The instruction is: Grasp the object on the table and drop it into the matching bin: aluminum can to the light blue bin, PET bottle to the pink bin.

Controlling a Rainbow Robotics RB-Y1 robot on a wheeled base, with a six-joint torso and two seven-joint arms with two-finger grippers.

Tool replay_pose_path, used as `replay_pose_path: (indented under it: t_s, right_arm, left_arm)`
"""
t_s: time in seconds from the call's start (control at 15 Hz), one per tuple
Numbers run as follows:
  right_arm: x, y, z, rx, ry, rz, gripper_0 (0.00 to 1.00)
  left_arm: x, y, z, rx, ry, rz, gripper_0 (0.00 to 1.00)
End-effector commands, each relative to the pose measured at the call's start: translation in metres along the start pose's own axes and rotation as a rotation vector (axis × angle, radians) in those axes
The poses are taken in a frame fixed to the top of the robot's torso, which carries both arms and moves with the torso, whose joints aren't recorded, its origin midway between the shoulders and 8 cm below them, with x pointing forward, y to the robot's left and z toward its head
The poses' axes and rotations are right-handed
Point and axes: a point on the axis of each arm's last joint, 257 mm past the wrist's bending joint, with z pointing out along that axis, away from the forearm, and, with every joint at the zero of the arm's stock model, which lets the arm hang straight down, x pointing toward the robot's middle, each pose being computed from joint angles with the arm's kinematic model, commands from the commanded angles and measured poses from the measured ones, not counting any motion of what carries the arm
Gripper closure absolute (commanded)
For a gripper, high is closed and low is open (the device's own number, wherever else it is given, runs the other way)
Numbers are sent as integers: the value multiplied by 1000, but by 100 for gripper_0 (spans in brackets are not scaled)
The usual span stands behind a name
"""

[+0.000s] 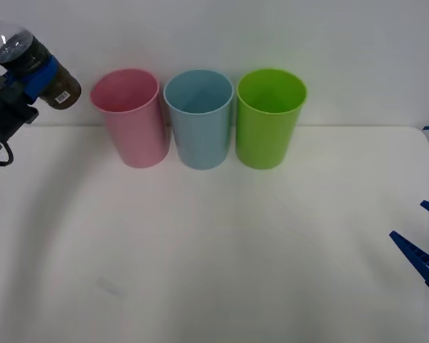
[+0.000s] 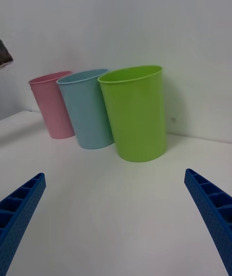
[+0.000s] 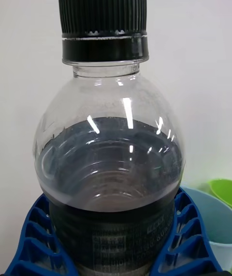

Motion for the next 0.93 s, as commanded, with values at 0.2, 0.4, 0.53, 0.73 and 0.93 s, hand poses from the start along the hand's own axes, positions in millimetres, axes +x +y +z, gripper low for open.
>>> replay_pose_path:
  t_s: [0.2,0.4,0.53,0.73,0.93]
  right_arm:
    - [0,0,0,0,0,0,0]
    - [0,0,0,0,0,0,0]
    - [0,0,0,0,0,0,0]
    - [0,0,0,0,0,0,0]
    - [0,0,0,0,0,0,0]
  left_arm:
    - [16,-3,61,25,51,21,100]
    - [27,-7,97,33,87,38,100]
    - [33,-10,117,29,104,51,100]
    - [37,-19,141,16,105,69,100]
    - [43,-25,150,16,114,79,100]
